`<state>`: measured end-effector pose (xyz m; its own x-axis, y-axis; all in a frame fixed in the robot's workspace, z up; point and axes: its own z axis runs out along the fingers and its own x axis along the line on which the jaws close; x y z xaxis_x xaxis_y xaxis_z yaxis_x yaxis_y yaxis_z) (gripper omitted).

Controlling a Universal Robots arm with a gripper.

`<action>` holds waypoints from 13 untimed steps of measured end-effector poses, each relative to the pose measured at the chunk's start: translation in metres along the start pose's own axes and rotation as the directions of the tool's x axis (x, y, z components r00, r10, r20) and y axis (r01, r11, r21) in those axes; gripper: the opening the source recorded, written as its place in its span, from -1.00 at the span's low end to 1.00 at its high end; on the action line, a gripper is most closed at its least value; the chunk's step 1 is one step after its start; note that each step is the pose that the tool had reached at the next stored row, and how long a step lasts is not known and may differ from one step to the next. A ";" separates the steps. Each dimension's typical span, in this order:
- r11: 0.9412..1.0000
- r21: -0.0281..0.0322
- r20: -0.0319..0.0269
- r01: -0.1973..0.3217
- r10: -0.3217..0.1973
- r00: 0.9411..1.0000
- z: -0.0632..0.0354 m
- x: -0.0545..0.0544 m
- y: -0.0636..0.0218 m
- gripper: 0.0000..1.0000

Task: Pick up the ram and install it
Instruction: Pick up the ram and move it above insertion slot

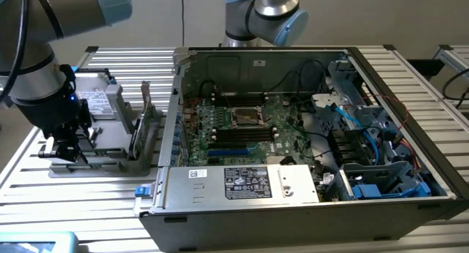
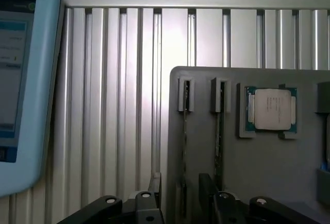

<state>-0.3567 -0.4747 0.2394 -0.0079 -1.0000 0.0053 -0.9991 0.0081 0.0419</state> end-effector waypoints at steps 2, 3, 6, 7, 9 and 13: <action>1.000 0.000 0.000 0.000 0.000 1.000 0.0038 0.000 -0.0002 -0.15; 1.000 0.000 0.000 0.000 0.000 1.000 0.0055 0.000 -0.0002 -0.15; 1.000 0.000 0.000 0.000 0.000 1.000 0.0109 0.000 -0.0005 -0.15; 1.000 0.000 0.000 0.000 0.000 1.000 0.0128 0.000 -0.0005 -0.15; 1.000 0.000 0.000 0.000 0.000 1.000 0.0165 0.000 -0.0007 -0.15; 1.000 0.000 0.000 0.000 0.000 1.000 0.0229 -0.001 -0.0007 -0.15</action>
<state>-0.3569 -0.4734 0.2165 -0.0084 -1.0000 0.0053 -0.9991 0.0086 0.0420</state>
